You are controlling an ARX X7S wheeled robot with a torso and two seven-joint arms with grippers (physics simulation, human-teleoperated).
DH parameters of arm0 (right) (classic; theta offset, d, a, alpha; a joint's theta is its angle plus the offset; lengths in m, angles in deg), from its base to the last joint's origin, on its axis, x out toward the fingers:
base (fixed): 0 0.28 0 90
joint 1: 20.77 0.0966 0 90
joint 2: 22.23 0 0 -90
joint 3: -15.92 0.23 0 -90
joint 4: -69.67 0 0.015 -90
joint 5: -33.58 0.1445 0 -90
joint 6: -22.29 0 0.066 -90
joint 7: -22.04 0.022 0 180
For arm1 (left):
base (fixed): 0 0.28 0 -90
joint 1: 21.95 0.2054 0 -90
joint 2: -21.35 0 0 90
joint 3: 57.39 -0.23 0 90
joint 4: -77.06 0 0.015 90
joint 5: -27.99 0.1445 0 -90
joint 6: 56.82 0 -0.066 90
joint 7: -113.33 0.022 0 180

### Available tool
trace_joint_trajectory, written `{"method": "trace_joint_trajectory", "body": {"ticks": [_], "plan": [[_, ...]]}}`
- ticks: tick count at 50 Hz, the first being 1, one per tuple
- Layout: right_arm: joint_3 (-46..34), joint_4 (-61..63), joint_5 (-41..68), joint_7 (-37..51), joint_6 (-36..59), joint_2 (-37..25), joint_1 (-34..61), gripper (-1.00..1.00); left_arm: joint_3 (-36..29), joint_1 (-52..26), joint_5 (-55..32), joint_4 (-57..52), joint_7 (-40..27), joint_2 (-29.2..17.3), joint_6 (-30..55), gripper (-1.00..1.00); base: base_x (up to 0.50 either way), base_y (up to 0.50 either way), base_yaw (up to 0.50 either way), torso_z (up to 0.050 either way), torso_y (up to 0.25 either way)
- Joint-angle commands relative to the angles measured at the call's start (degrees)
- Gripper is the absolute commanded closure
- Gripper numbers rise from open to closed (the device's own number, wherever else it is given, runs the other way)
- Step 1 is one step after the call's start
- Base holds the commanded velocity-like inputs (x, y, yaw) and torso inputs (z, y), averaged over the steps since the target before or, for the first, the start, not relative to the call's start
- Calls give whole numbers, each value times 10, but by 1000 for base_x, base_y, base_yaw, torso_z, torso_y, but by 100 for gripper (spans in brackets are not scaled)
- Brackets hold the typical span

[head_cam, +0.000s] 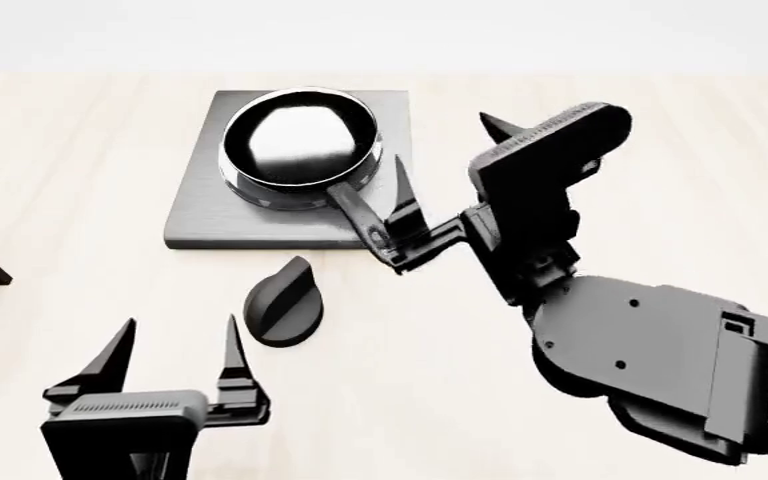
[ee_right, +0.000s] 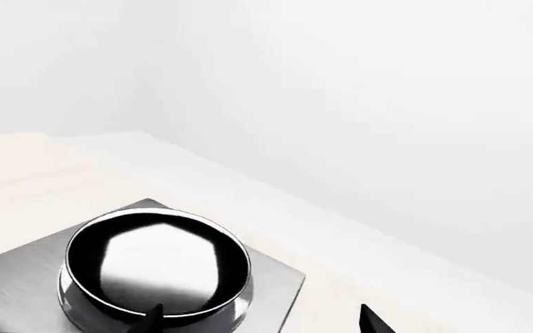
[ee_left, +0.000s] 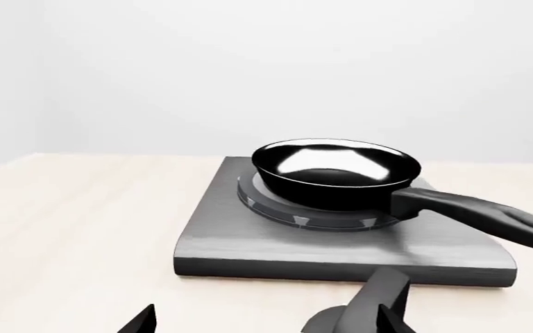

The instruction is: Turn on the stove and put the frying pan on it.

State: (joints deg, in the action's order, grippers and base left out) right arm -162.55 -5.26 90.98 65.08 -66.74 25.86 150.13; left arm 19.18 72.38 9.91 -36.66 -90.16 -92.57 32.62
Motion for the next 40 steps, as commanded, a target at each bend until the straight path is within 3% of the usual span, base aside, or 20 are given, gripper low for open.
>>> {"method": "trace_joint_trajectory", "body": {"ticks": [1, 7, 12, 15, 17, 21, 23, 26, 31, 33, 35, 40], "plan": [[13, 179, -166, 135, -151, -175, -133, -100, 2, -3, 26, -21, 0, 11, 6, -100, 0, 0, 0, 0, 0], [16, 185, -235, 204, -254, -222, -206, -100, 3, 4, 33, -23, 0, 12, -13, -100, 0, 0, 0, 0, 0], [17, 202, -365, 307, -309, -272, -274, -100, 15, 22, 38, -35, -1, 8, -54, -100, 0, 0, 0, 0, 0], [26, 215, -422, 357, -359, -309, -296, -100, 33, 37, 59, -48, -13, 10, -98, -100, 0, 0, 0, 0, 0], [34, 225, -461, 400, -424, -344, -312, -100, 50, 57, 93, -55, -26, 18, -172, -100, 0, 0, 0, 0, 0], [44, 251, -524, 452, -449, -385, -329, -100, 69, 80, 109, -83, -34, 14, -211, -100, 0, 0, 0, 0, 0], [120, 268, -549, 469, -448, -406, -397, -100, 84, 96, 119, -102, -42, 13, -232, -100, 0, 0, 0, 0, 0], [305, 278, -559, 469, -460, -416, -573, -100, 98, 110, 122, -121, -48, 11, -249, -100, 0, 0, 0, 0, 0], [735, 312, -590, 469, -455, -406, -1003, -100, 126, 134, 114, -151, -57, 5, -281, -100, 0, 0, 0, 0, 0], [906, 315, -579, 430, -477, -363, -1175, -100, 138, 142, 118, -160, -63, 6, -290, -100, 0, 0, 0, 0, 0], [1050, 315, -559, 385, -503, -310, -1253, -100, 151, 153, 122, -169, -66, 6, -304, -100, 0, 0, 0, 0, 0], [1094, 326, -526, 288, -520, -216, -1257, -100, 177, 173, 123, -187, -75, 8, -337, -100, 0, 0, 0, 0, 0]]}}
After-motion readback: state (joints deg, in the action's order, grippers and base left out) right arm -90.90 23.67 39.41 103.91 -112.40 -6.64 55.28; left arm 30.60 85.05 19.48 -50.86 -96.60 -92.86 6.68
